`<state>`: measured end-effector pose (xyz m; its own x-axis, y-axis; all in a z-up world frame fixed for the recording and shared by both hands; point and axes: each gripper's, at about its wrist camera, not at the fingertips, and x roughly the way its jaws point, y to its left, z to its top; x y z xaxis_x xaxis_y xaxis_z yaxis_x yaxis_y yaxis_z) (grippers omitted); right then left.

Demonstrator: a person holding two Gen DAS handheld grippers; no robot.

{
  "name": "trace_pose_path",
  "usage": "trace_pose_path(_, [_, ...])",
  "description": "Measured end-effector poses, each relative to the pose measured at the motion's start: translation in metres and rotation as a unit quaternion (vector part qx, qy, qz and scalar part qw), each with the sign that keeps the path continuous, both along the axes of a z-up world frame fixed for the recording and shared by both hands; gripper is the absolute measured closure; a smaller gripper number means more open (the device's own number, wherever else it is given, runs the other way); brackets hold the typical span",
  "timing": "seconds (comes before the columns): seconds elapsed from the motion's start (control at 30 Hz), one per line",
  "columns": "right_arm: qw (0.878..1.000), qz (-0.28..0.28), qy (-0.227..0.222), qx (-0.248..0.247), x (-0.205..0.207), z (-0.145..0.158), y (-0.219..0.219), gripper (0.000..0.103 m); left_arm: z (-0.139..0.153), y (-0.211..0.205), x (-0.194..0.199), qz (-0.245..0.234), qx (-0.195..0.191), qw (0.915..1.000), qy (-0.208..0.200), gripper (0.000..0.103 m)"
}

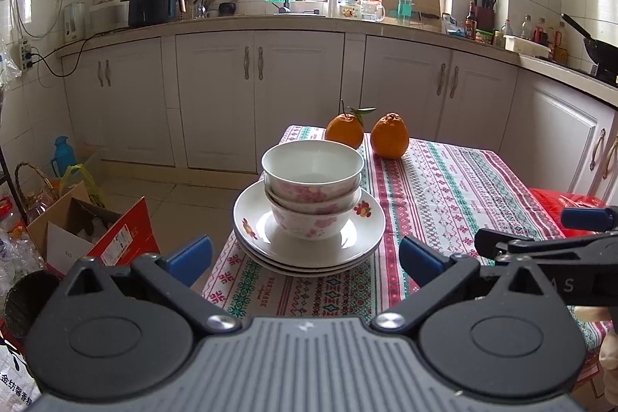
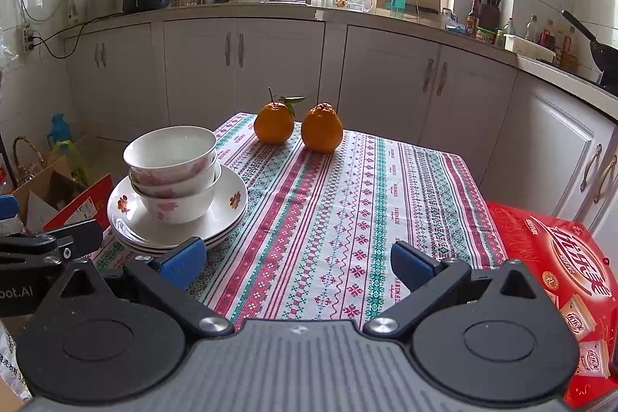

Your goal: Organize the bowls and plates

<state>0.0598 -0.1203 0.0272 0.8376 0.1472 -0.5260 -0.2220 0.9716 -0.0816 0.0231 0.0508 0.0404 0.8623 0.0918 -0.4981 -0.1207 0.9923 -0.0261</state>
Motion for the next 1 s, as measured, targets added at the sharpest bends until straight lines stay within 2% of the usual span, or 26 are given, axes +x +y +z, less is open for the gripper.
trace_pose_path(1.0, [1.000,-0.012,-0.011,-0.003,-0.0018,0.0018,-0.0021,0.000,0.0065,-0.0069,-0.0005,0.005,0.011,0.9999,-0.001,0.001])
